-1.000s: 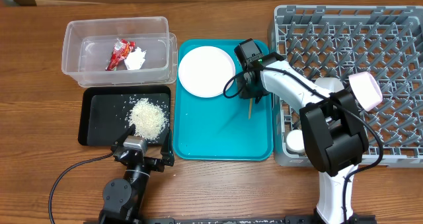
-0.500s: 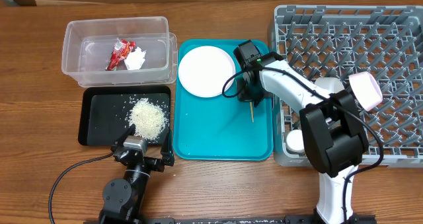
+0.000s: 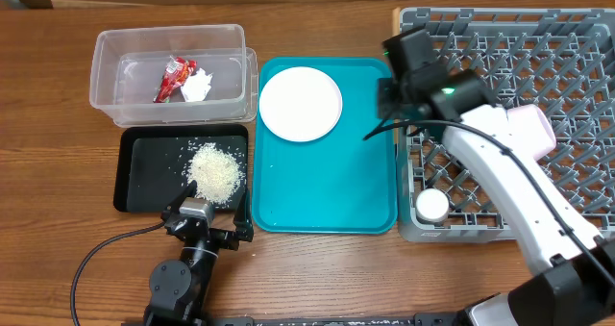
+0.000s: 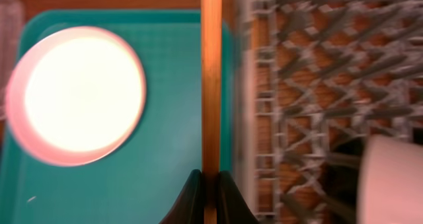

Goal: Sort waste into correct bins and load items into the dishwasher
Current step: 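Carry the chopstick into the dish rack and release it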

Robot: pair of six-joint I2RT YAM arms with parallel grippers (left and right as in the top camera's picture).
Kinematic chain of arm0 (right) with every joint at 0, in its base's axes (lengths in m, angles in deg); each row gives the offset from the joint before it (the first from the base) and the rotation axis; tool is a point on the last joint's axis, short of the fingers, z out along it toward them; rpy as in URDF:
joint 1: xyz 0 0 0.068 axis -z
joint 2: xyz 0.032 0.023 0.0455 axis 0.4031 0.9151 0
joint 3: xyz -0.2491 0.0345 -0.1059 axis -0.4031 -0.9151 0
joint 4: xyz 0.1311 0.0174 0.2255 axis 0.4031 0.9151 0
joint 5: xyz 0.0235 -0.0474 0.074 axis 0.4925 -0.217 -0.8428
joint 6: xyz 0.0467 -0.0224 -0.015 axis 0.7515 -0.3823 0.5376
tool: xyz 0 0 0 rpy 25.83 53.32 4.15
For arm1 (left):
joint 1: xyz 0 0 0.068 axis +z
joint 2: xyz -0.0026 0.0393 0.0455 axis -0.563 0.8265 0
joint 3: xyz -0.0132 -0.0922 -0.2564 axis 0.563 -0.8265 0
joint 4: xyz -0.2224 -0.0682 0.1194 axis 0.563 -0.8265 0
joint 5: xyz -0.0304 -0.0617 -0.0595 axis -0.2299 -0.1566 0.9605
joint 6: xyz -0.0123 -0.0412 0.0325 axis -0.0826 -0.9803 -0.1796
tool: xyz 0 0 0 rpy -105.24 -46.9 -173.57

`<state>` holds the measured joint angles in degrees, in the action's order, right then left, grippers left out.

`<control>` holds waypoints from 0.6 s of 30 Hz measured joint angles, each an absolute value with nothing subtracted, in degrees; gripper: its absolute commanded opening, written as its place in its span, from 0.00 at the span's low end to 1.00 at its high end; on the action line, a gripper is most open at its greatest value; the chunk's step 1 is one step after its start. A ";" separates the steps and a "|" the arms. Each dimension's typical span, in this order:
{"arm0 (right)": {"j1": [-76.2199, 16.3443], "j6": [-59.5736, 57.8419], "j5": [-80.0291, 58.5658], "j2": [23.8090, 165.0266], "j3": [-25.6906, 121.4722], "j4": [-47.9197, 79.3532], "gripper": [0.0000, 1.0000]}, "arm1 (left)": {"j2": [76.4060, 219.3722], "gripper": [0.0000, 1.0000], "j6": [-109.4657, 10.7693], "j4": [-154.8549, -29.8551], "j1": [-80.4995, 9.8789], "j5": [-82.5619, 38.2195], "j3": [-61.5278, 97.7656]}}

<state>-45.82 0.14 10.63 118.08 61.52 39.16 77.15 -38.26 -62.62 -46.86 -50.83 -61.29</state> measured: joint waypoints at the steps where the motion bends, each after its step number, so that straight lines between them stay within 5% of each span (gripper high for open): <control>1: -44.88 -0.73 11.40 118.10 61.52 39.18 0.04 | 77.15 1.00 -38.26 -62.62 -46.86 -50.83 -61.29; 9: -37.40 -5.85 11.79 124.44 59.81 39.44 0.04 | 77.15 1.00 -38.26 -62.64 -46.86 -50.83 -61.29; 10: -37.07 -6.11 11.62 125.75 59.64 39.51 0.08 | 77.15 1.00 -38.26 -62.62 -46.86 -50.83 -61.29; 12: -36.99 -6.29 11.07 127.78 59.29 39.53 0.36 | 77.15 1.00 -38.26 -62.62 -46.86 -50.83 -61.29; 18: -39.19 -7.44 10.59 128.57 59.18 40.71 0.44 | 77.15 1.00 -38.26 -62.64 -46.86 -50.83 -61.29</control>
